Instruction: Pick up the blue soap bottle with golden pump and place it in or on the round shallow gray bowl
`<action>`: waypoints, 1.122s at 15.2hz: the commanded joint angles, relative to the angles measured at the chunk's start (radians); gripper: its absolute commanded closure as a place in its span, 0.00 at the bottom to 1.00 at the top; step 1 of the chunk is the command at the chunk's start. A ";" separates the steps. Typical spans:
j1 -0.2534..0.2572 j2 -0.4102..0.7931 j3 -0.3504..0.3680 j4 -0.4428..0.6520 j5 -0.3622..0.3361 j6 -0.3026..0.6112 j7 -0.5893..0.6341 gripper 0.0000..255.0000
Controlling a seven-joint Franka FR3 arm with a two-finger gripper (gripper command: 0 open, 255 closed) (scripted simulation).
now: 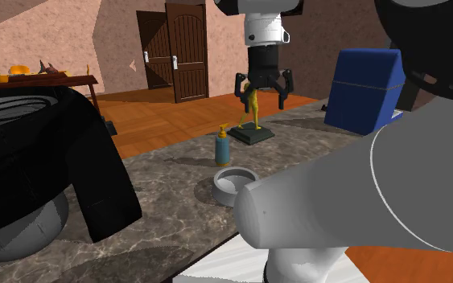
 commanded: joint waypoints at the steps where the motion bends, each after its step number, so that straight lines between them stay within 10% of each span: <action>1: 0.000 0.000 0.000 0.000 0.000 0.000 0.000 0.00; 17: 0.073 0.369 -0.036 -0.115 0.069 0.740 -0.059 0.00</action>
